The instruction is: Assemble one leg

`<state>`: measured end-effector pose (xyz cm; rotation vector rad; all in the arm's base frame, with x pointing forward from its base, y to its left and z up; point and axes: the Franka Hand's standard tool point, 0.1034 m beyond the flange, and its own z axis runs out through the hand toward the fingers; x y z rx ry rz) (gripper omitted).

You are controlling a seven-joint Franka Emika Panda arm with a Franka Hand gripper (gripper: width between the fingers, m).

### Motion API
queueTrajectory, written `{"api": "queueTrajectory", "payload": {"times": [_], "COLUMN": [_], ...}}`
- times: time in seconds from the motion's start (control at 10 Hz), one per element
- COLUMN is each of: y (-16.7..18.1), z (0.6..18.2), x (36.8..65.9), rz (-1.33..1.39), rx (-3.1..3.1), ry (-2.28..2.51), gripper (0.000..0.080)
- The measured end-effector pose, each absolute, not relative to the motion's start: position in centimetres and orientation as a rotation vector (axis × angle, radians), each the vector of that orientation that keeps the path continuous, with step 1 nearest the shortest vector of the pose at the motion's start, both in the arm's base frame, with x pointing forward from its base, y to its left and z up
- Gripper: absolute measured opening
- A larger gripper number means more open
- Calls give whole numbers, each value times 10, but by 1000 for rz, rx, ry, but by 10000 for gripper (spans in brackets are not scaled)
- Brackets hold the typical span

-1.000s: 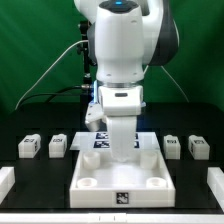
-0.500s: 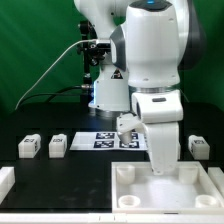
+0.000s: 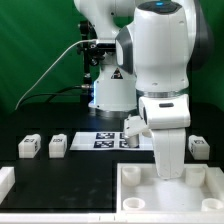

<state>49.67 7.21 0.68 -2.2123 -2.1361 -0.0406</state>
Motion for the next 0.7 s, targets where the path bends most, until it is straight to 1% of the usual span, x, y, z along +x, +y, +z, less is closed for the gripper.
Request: {"api": "queueTrajectory", "payload": {"times": [0.1,0.2,0.3,0.4,0.5,0.6,0.7], "y": [72,71,71,71,71,70,70], "z": [7,6,6,6,6,6,6], "x": [496,496,496,496,496,496,496], "rz": [-40,-40,-39,-39,-39,-39,-38], "rx": [-2213,-2214,-2214,-2214,-2215,-2215,-2216], "ry": [-2135,-2134,-2133,-2133,-2133,-2132,-2132], "gripper": [61,128,316,452,452,601,634]}}
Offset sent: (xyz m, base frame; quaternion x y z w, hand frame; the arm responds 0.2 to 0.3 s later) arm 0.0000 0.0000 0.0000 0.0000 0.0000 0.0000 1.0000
